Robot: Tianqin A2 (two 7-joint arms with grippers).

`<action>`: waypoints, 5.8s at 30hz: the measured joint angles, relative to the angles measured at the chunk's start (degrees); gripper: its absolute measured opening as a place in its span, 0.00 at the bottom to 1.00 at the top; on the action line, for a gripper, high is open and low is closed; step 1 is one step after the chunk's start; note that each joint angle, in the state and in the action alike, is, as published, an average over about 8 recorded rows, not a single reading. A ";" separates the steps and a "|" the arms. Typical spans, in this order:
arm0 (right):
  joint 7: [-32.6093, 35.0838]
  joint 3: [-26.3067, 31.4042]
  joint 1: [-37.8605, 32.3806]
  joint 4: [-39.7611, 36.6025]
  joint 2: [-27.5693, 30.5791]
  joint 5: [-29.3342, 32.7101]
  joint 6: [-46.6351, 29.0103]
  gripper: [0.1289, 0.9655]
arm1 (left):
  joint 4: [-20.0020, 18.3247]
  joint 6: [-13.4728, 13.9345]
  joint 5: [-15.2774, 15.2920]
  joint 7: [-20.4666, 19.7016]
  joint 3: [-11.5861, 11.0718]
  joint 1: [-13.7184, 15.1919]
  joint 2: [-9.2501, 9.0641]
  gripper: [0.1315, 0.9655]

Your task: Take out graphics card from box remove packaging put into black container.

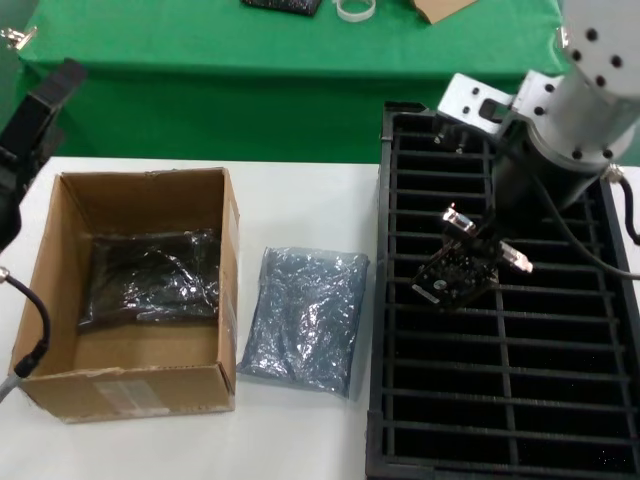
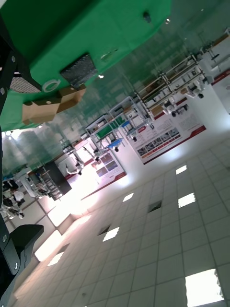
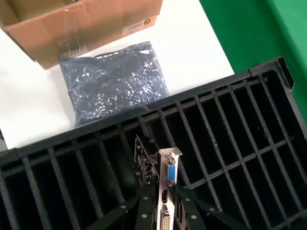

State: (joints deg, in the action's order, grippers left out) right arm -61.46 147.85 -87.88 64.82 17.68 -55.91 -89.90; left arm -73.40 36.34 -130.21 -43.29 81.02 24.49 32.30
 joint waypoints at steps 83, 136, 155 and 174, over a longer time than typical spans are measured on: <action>17.79 1.50 -3.14 -8.62 -2.97 -1.49 0.33 0.08 | -0.37 -3.51 -5.31 5.19 -0.21 -0.62 -0.27 1.00; 25.38 1.17 -4.17 -31.57 -15.17 2.68 5.95 0.23 | 7.31 0.45 -4.30 10.85 -0.91 3.35 -0.55 1.00; 4.25 -9.16 2.11 1.47 -4.17 23.20 10.92 0.61 | 1.10 -1.35 -3.95 11.21 -1.02 0.64 -1.49 1.00; 6.67 -21.78 16.79 16.66 0.85 22.09 21.73 0.95 | -5.17 -8.05 1.08 16.54 0.42 -3.41 -3.73 1.00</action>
State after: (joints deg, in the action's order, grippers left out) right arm -54.79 126.07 -71.09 81.47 18.52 -33.82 -68.17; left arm -78.57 28.29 -129.13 -26.75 81.44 21.07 28.58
